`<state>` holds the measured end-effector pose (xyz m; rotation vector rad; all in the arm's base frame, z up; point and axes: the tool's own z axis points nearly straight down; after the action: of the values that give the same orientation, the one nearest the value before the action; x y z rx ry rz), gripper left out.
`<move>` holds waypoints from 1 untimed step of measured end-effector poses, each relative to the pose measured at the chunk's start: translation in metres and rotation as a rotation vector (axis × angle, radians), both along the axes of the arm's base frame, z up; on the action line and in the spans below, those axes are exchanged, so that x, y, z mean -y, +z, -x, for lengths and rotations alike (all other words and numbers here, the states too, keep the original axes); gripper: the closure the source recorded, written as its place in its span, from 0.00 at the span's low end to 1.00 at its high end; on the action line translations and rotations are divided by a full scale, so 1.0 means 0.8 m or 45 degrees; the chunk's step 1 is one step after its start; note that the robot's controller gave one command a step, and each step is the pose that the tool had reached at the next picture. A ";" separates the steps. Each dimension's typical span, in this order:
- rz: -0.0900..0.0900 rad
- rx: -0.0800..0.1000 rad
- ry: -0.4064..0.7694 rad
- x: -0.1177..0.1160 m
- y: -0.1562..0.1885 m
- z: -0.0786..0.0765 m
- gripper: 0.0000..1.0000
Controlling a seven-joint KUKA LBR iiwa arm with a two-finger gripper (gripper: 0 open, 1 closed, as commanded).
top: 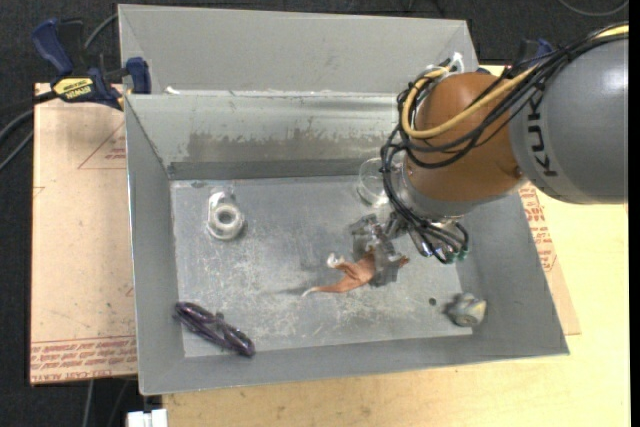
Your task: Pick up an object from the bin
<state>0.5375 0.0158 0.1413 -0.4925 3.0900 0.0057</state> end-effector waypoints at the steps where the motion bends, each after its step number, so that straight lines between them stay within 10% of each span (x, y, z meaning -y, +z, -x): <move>1: 0.000 0.008 -0.009 -0.009 -0.048 -0.015 1.00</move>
Offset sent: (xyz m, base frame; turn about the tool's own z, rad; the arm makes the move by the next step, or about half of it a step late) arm 0.0036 0.0129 0.0880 0.0638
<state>0.5497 0.0229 0.1030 -0.4810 3.0858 0.0045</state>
